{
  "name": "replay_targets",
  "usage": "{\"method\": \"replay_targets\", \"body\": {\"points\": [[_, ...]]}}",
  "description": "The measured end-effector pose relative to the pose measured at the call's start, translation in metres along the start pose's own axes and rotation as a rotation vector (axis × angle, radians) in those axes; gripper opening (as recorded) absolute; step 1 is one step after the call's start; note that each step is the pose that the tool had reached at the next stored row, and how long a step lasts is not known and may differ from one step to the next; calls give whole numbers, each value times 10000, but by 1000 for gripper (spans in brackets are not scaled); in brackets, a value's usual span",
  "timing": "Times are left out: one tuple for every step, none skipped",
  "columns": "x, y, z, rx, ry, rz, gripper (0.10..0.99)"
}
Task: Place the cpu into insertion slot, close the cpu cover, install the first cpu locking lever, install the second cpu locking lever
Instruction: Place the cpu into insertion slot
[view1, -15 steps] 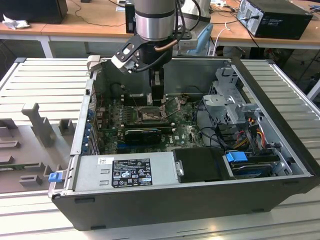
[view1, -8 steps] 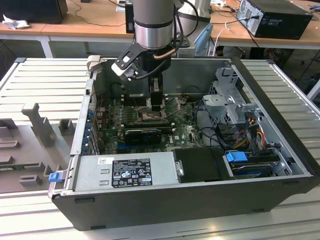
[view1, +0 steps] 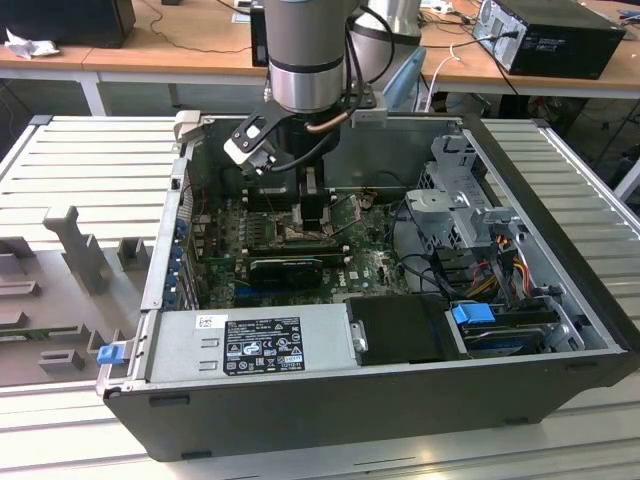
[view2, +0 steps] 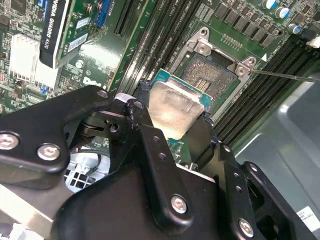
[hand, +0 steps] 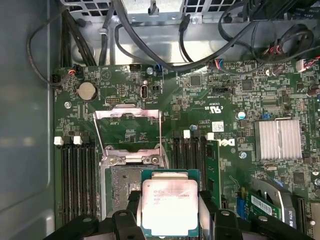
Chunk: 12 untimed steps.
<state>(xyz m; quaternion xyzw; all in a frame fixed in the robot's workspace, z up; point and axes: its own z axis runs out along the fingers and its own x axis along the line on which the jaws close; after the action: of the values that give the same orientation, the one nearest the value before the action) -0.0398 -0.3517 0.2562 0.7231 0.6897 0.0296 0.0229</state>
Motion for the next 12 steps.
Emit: {"method": "replay_targets", "body": {"points": [[-1,-5,32,-1,0,2,537],[0,-8,68,0,0,-4,537],[2,-10,92,0,1,-6,537],[6,-12,111,-1,1,-6,537],[13,-13,130,0,1,-10,537],[22,-14,136,0,1,-12,537],[37,-15,142,-1,2,-12,537],[57,-16,147,0,2,-13,537],[98,-19,155,0,2,-12,537],[123,-20,161,0,2,-13,537],[139,-22,169,0,3,-14,537],[159,-24,181,0,2,-17,537]]}}
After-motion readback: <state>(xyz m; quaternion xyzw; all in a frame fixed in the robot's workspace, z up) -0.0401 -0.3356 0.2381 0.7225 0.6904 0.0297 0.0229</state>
